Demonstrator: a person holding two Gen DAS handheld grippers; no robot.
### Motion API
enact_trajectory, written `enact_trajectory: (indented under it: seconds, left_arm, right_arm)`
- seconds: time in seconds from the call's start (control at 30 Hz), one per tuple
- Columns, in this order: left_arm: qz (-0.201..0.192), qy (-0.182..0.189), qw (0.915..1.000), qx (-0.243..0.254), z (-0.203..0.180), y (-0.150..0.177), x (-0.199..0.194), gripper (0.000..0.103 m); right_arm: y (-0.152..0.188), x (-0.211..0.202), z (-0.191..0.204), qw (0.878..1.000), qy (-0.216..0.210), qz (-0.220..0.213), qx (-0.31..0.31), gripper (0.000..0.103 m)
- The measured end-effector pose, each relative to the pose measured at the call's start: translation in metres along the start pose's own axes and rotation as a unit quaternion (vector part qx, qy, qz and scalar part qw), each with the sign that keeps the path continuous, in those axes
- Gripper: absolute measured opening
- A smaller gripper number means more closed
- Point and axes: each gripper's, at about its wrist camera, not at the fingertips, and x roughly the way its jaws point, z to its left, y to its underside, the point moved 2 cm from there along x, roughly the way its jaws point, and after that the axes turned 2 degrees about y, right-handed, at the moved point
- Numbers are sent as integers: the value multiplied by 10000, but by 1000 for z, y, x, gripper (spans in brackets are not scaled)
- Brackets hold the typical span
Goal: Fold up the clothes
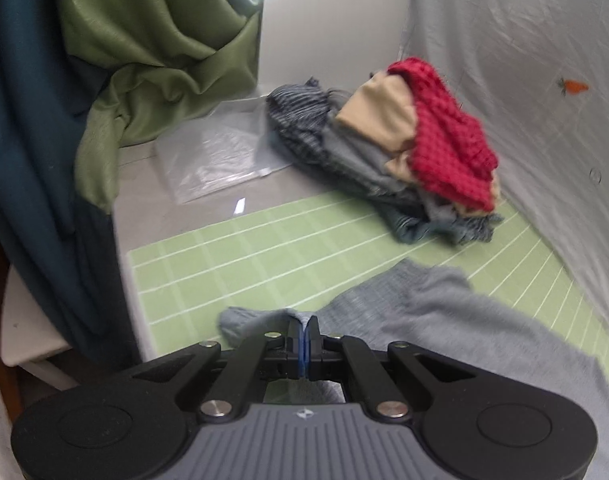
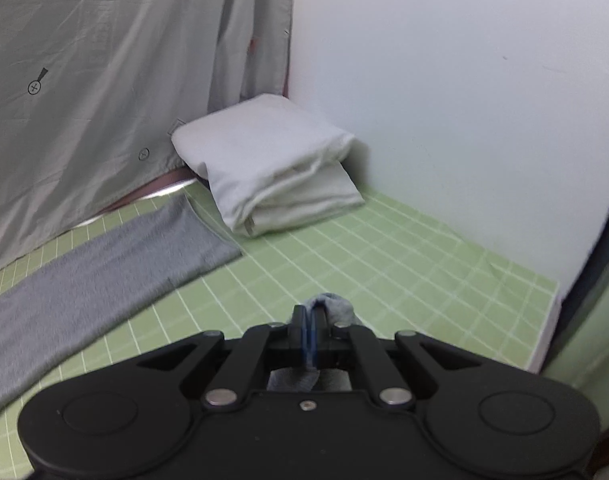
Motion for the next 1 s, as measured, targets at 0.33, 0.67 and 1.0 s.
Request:
enact_trajectory:
  seconds: [0.33, 0.67, 1.0]
  left_arm:
    - [-134, 311, 9991, -267, -119, -52, 64, 1]
    - [-361, 575, 9923, 1034, -241, -69, 135, 84]
    - [987, -153, 9939, 457, -168, 21, 138, 88]
  right_arm:
    - [-97, 96, 115, 9962, -346, -451, -661, 2]
    - [-148, 232, 293, 9863, -771, 52, -1460, 53]
    - [-25, 192, 205, 9918, -136, 1157, -528, 81]
